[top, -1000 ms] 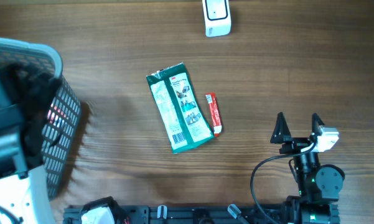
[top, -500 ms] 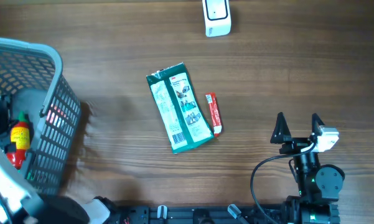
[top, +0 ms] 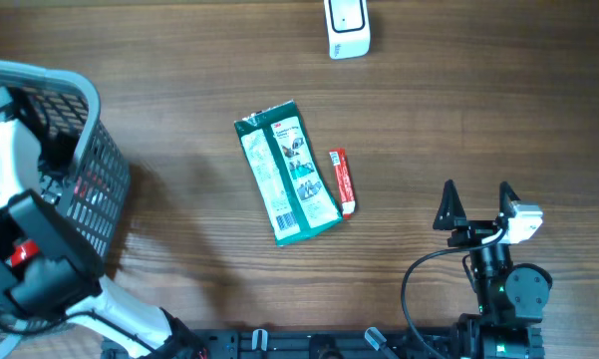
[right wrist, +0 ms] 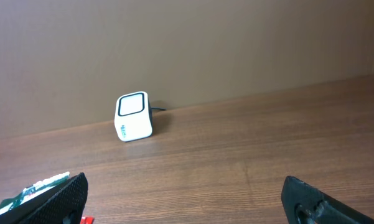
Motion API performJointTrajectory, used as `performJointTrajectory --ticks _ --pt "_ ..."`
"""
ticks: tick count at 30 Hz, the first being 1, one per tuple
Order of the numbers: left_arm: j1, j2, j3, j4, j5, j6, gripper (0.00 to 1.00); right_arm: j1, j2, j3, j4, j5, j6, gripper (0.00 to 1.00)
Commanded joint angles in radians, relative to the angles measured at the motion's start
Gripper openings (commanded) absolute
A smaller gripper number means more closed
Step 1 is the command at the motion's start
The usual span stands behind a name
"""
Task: Scan the item barcode
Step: 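Return the left gripper to the basket and grasp the small red box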
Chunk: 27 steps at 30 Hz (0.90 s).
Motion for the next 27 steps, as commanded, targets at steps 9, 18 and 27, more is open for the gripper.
performJointTrajectory --ticks 9,18,27 --pt "-0.010 0.105 -0.001 -0.002 -0.069 0.053 0.55 0.002 -0.005 -0.001 0.006 0.014 0.012 0.99" --pt "-0.010 0.043 0.032 -0.055 -0.069 0.052 0.40 0.002 -0.005 -0.001 0.006 0.014 0.012 1.00" --pt "-0.010 -0.195 0.237 -0.199 -0.069 0.044 0.40 0.002 -0.005 -0.001 0.006 0.014 0.012 1.00"
